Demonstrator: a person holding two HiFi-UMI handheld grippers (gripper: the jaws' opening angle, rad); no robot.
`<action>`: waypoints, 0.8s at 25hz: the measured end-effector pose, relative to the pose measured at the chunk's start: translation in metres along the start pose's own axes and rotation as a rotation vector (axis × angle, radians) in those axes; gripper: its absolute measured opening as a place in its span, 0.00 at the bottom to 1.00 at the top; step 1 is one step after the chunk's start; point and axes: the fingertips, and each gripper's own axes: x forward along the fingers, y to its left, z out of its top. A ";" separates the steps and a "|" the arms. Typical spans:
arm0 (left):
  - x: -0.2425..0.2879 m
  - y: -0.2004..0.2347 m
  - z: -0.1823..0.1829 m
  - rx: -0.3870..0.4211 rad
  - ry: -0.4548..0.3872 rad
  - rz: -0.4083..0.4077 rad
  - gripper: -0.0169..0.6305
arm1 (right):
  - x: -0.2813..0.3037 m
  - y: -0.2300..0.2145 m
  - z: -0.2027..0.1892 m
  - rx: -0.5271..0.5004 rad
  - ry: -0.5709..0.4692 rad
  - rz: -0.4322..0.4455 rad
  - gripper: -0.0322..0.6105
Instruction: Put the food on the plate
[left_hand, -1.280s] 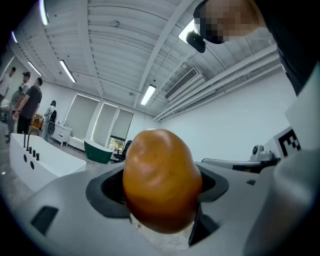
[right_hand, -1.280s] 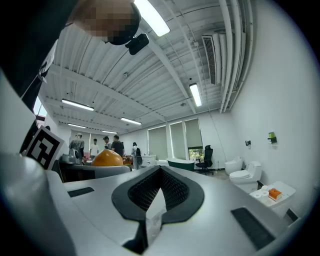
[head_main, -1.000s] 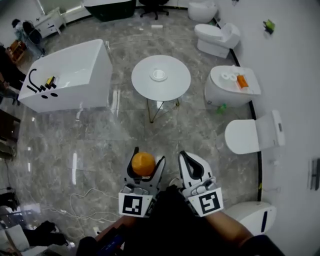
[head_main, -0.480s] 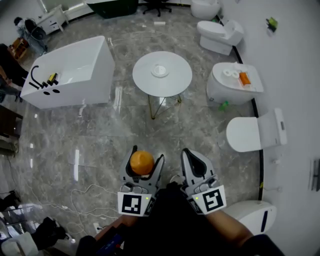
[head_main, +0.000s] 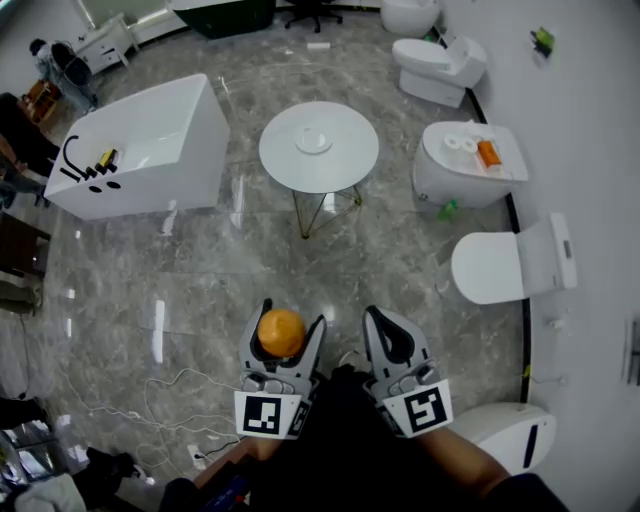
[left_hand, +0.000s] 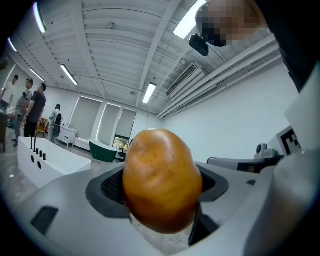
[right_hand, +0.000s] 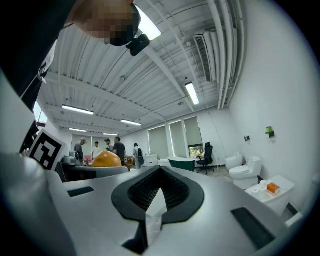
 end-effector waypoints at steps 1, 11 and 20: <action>0.001 -0.003 0.000 -0.001 -0.004 0.009 0.56 | -0.003 -0.002 0.003 -0.022 0.002 0.001 0.06; -0.003 -0.019 -0.008 0.022 -0.031 0.080 0.56 | -0.027 -0.027 -0.002 -0.004 -0.001 0.034 0.06; 0.022 -0.024 -0.015 0.015 -0.007 0.080 0.56 | -0.025 -0.052 -0.008 0.062 0.007 0.031 0.06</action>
